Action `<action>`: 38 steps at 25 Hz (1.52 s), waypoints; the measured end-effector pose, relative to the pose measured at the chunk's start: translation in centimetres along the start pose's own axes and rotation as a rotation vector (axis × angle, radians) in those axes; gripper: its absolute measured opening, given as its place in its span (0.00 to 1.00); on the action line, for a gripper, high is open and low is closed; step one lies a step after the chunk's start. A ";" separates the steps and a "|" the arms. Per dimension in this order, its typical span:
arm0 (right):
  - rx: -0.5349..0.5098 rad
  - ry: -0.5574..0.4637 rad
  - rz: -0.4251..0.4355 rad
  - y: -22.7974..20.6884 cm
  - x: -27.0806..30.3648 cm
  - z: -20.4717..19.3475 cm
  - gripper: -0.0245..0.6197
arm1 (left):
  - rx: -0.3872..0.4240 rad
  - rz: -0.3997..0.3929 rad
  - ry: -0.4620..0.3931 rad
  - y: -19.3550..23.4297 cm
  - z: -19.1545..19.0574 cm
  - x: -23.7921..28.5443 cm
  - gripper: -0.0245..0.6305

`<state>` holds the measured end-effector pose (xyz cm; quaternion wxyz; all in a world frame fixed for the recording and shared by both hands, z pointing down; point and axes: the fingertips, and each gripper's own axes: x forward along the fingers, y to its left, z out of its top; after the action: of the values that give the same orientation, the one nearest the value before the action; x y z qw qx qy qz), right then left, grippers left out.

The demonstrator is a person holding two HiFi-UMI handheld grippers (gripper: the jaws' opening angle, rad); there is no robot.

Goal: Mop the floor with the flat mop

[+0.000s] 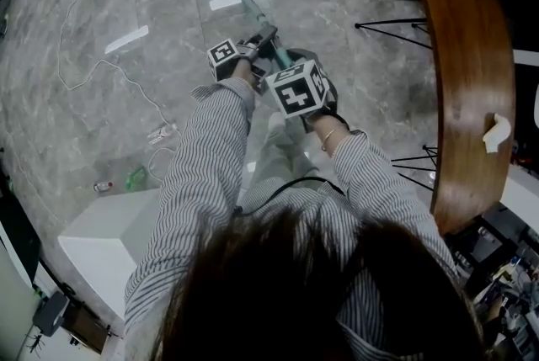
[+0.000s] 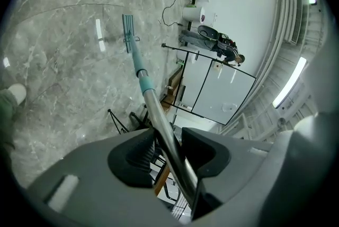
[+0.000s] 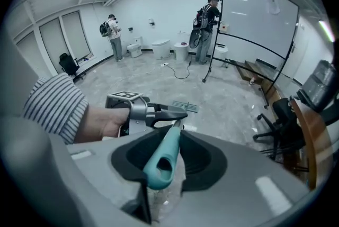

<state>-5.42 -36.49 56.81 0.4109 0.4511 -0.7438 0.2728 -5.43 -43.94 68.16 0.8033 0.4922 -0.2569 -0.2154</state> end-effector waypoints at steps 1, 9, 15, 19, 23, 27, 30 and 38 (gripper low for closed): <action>0.003 0.001 0.000 0.0 -0.1 -0.3 0.23 | 0.006 0.004 0.002 0.1 -0.3 -0.1 0.27; -0.019 0.005 0.009 0.7 -3.4 -4.6 0.22 | 0.000 -0.022 -0.014 2.2 -4.9 -1.9 0.27; -0.019 -0.009 0.015 2.2 -8.3 -12.2 0.22 | -0.003 -0.018 0.001 5.6 -12.9 -5.2 0.27; -0.019 -0.014 0.021 3.6 -12.8 -18.9 0.22 | -0.009 -0.019 0.003 9.0 -19.8 -8.4 0.27; -0.030 -0.007 0.028 5.5 -17.4 -26.6 0.22 | -0.028 -0.037 0.004 12.9 -27.2 -11.9 0.26; -0.010 -0.018 0.030 6.4 -21.7 -32.5 0.22 | -0.077 -0.062 -0.004 15.7 -33.8 -14.5 0.26; -0.013 -0.022 0.033 6.8 -24.7 -35.8 0.22 | -0.097 -0.088 0.004 15.4 -38.9 -16.2 0.26; 0.071 -0.023 0.050 7.9 -30.5 -41.8 0.22 | -0.148 -0.099 0.031 17.5 -46.7 -19.1 0.26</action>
<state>10.57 13.12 51.88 0.3792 0.4497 -0.7493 0.3041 10.58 6.64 62.19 0.8298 0.4468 -0.2030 -0.2656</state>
